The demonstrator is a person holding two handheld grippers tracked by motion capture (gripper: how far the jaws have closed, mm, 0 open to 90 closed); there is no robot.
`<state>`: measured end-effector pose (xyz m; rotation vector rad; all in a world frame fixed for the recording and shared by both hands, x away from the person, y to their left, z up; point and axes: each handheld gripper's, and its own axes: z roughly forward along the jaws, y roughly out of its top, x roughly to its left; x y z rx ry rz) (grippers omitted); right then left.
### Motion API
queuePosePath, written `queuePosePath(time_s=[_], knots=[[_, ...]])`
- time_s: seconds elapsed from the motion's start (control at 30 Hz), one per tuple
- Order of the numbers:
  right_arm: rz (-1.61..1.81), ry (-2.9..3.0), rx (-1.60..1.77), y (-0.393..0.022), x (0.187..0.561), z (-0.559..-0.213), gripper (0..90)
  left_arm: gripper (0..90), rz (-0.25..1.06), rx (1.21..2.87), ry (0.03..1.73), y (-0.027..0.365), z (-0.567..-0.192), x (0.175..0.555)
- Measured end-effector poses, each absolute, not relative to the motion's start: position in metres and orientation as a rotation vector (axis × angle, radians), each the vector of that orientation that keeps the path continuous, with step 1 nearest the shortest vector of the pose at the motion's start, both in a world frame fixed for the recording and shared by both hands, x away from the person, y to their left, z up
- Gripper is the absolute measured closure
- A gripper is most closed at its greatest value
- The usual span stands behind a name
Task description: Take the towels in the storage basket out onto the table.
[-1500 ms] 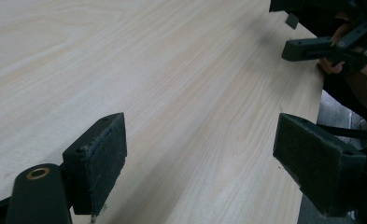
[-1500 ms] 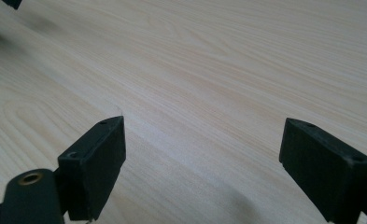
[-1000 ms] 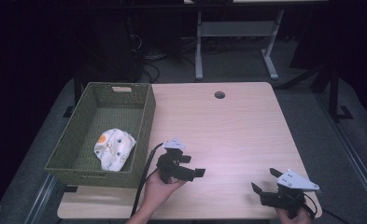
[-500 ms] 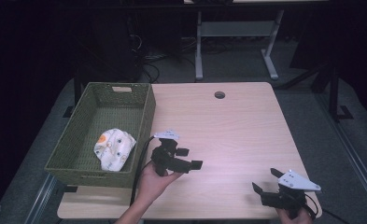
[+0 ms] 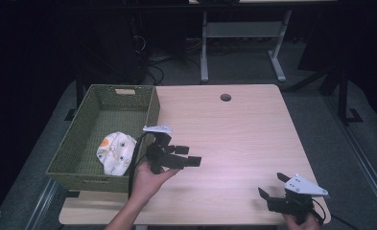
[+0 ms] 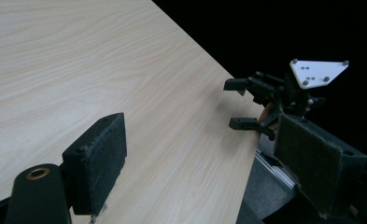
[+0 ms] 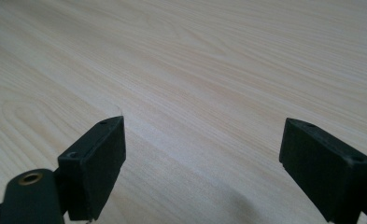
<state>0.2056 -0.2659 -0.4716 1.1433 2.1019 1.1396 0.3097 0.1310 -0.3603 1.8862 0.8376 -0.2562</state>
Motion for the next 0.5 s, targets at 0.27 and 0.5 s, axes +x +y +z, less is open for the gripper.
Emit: queuePosePath(time_s=[0.27, 0.5], knots=[[1.139, 2.098, 1.144, -0.267, 0.206, -0.472, 14.1, 16.6, -0.289, 1.844, 0.833, 0.147, -0.347, 0.313], [1.137, 2.100, 1.144, -0.266, 0.206, -0.472, 14.1, 16.7, -0.318, 1.813, 0.814, 0.163, -0.337, 0.312]])
